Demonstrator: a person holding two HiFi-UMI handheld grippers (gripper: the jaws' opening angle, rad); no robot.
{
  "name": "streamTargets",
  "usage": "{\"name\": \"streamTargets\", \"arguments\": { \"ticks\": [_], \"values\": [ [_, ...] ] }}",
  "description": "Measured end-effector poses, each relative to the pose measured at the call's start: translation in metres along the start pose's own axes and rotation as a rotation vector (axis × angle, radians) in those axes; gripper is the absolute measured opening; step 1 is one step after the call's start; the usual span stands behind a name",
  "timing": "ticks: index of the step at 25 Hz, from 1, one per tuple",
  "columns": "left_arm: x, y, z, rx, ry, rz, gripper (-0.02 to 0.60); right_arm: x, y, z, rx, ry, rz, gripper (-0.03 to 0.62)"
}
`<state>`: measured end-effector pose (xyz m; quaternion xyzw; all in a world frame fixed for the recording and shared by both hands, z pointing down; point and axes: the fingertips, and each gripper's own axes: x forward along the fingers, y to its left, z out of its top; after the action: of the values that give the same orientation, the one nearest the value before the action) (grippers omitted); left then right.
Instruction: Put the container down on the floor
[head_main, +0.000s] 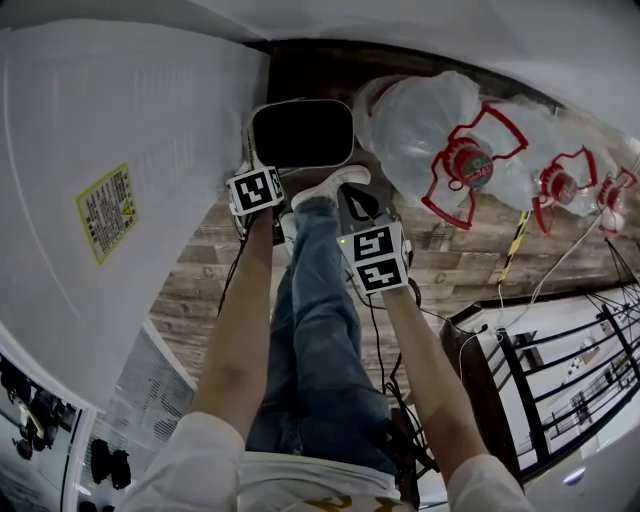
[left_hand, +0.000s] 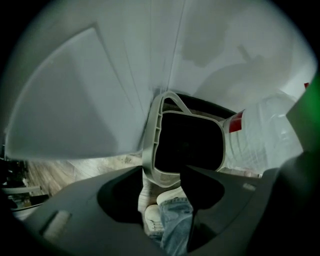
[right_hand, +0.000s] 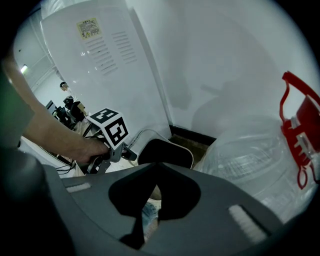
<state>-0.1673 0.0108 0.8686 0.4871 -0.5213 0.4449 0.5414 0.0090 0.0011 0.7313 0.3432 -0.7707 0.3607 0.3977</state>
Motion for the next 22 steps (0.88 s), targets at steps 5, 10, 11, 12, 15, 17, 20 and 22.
{"name": "streamTargets", "arguments": {
  "ticks": [5,10,11,12,15,17,20,22],
  "values": [
    [-0.002,0.004,-0.005,0.005,0.029,0.003,0.230,-0.001,-0.002,0.003,0.013,-0.016,-0.015,0.028],
    [-0.010,-0.006,-0.011,-0.048,0.025,-0.019,0.230,-0.006,0.001,0.003,0.006,-0.034,-0.027,0.028],
    [-0.012,-0.009,-0.012,-0.046,0.021,-0.025,0.230,-0.007,0.001,0.002,0.007,-0.033,-0.030,0.028],
    [-0.015,-0.012,-0.011,-0.038,0.014,-0.029,0.230,-0.008,0.000,0.002,0.006,-0.034,-0.034,0.028],
    [-0.025,-0.021,-0.006,0.010,-0.013,-0.035,0.216,-0.016,-0.001,0.001,0.004,-0.042,-0.047,0.028],
    [-0.034,-0.026,-0.004,0.035,-0.031,-0.044,0.215,-0.024,-0.002,0.000,0.022,-0.053,-0.052,0.028],
    [-0.049,-0.037,0.004,0.070,-0.070,-0.075,0.216,-0.039,-0.005,0.001,0.045,-0.078,-0.068,0.028],
    [-0.062,-0.045,0.013,0.101,-0.111,-0.096,0.201,-0.046,-0.008,0.001,0.044,-0.087,-0.086,0.028]
  ]
}}
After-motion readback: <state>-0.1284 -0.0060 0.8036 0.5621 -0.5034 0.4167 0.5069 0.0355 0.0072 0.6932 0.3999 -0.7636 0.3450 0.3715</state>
